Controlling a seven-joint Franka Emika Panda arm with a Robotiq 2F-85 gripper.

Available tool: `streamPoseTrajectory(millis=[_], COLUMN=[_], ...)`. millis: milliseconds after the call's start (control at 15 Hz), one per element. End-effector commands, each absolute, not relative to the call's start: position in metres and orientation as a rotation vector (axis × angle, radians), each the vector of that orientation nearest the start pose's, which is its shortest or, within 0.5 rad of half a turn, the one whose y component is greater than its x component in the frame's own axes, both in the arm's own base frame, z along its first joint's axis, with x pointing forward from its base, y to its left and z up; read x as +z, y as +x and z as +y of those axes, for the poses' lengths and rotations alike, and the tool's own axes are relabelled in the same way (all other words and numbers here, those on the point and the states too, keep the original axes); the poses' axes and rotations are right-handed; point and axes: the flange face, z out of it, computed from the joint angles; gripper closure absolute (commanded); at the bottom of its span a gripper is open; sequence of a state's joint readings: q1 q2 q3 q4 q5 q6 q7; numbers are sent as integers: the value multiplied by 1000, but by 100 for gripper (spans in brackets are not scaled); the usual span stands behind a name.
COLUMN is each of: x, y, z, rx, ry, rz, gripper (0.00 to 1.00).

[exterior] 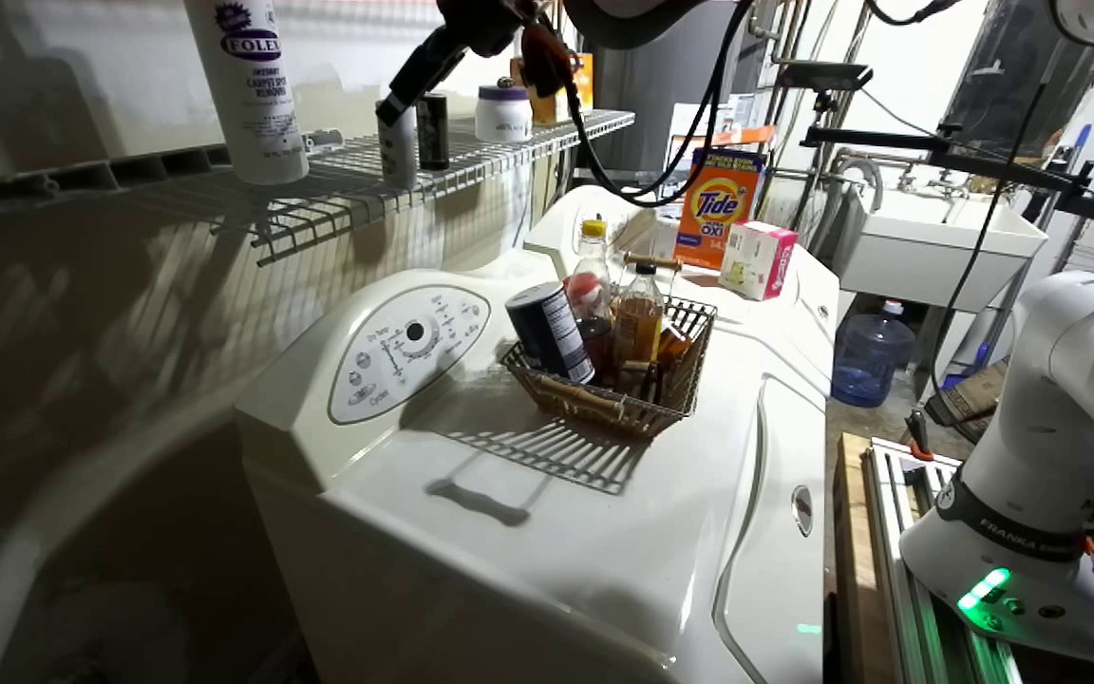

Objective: Remove the small white container from the bottom shelf and put it in the basket.

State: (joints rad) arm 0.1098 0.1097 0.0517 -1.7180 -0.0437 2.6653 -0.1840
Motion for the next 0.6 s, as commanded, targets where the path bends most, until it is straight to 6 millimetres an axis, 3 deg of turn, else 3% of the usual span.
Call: streamPoseTrajectory(millis=[0, 267, 533], x=[616, 617, 628], y=[649, 649, 634], z=[102, 101, 102], rx=[-1303, -1300, -1273], ry=[-2871, -2867, -2865], rz=[-511, -504, -517], gripper=[79, 80, 80])
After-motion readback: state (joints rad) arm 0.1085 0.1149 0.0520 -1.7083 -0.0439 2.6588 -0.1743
